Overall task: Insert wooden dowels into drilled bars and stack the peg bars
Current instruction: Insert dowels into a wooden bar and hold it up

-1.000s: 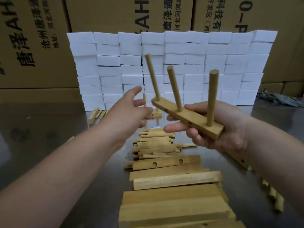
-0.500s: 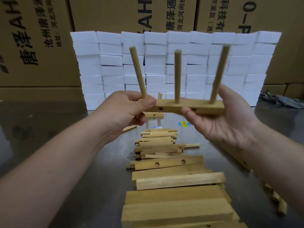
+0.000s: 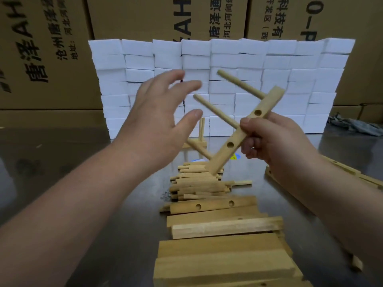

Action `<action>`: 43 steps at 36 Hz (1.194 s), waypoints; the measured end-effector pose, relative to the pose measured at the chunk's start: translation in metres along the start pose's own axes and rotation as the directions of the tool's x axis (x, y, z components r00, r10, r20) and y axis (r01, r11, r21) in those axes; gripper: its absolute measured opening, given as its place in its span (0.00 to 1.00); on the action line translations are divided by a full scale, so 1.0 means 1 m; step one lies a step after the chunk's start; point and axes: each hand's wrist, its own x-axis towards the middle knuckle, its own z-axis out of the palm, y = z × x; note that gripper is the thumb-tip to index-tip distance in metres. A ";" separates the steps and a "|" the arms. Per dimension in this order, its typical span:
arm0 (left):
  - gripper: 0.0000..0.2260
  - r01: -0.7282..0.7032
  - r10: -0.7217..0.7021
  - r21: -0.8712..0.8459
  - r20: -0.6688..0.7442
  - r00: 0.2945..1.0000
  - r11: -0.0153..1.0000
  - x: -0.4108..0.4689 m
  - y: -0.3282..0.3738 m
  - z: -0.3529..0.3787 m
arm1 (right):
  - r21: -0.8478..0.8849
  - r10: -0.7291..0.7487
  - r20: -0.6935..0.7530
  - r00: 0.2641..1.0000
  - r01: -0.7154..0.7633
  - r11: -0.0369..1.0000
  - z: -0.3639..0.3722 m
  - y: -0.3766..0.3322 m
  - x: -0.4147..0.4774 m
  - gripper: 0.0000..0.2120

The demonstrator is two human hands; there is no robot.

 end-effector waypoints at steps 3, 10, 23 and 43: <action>0.16 -0.174 0.162 0.112 0.110 0.981 0.978 0.003 0.005 -0.005 | -0.048 -0.025 0.084 0.996 0.029 0.998 0.003 0.001 -0.002 0.06; 0.20 -0.168 0.086 0.194 0.372 0.924 0.966 0.001 0.016 -0.008 | -0.149 -0.076 0.147 0.986 0.098 0.984 0.010 0.007 -0.007 0.18; 0.22 -0.216 0.030 0.430 0.400 0.916 0.877 -0.010 0.034 0.007 | -0.282 -0.168 -0.067 0.983 0.143 0.949 0.027 0.013 -0.025 0.10; 0.17 -0.012 -0.040 0.201 0.252 0.967 0.980 -0.007 0.040 -0.006 | -0.284 -0.230 -0.088 0.969 0.197 0.939 0.022 0.002 -0.021 0.09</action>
